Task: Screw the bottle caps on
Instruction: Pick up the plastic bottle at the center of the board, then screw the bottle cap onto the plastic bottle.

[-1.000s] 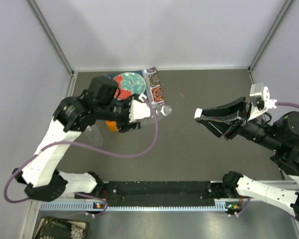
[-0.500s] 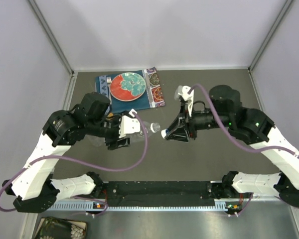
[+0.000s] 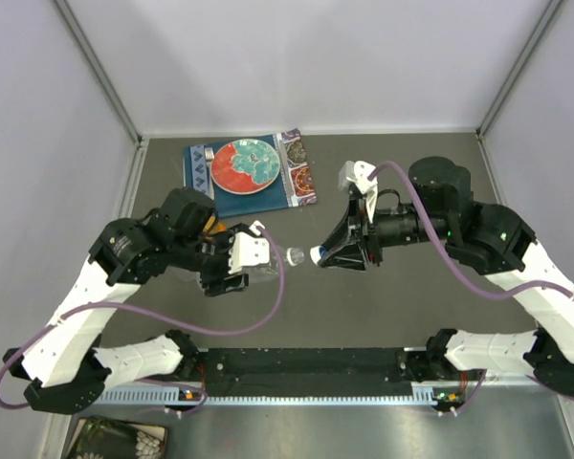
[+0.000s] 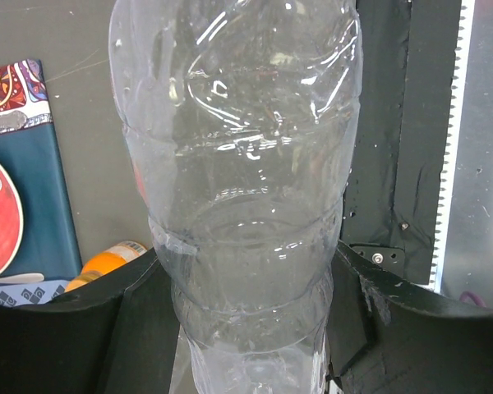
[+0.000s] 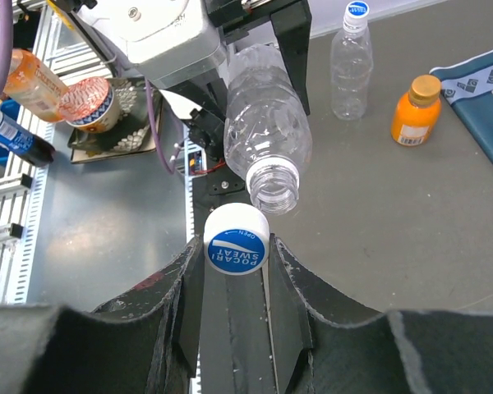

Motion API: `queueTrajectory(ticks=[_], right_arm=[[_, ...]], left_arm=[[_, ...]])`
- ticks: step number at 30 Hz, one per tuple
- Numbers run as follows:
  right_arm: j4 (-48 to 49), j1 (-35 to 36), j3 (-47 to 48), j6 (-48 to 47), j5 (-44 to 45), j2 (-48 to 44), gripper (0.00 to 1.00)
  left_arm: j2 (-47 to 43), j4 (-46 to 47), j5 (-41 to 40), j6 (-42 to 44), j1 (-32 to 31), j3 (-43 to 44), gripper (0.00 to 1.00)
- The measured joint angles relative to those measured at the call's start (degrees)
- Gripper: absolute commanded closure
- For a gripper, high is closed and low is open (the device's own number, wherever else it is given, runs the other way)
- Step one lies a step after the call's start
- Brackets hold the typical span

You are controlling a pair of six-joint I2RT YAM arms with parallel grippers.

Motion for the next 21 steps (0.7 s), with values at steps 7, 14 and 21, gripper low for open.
queueTrajectory(ticks=[7, 14, 21], right_arm=[[1.2, 0.0, -0.5, -1.6, 1.5, 0.3, 0.85], [3.3, 0.0, -1.7, -3.1, 4.0, 0.3, 0.86], [5.4, 0.0, -3.4, -4.3, 5.7, 0.3, 0.86]], left_arm=[[1.6, 0.0, 1.0, -1.1, 0.0, 2.1, 0.49], [4.3, 0.0, 1.8, -2.0, 0.0, 4.5, 0.50], [5.6, -0.6, 2.4, -2.6, 0.0, 6.2, 0.50]])
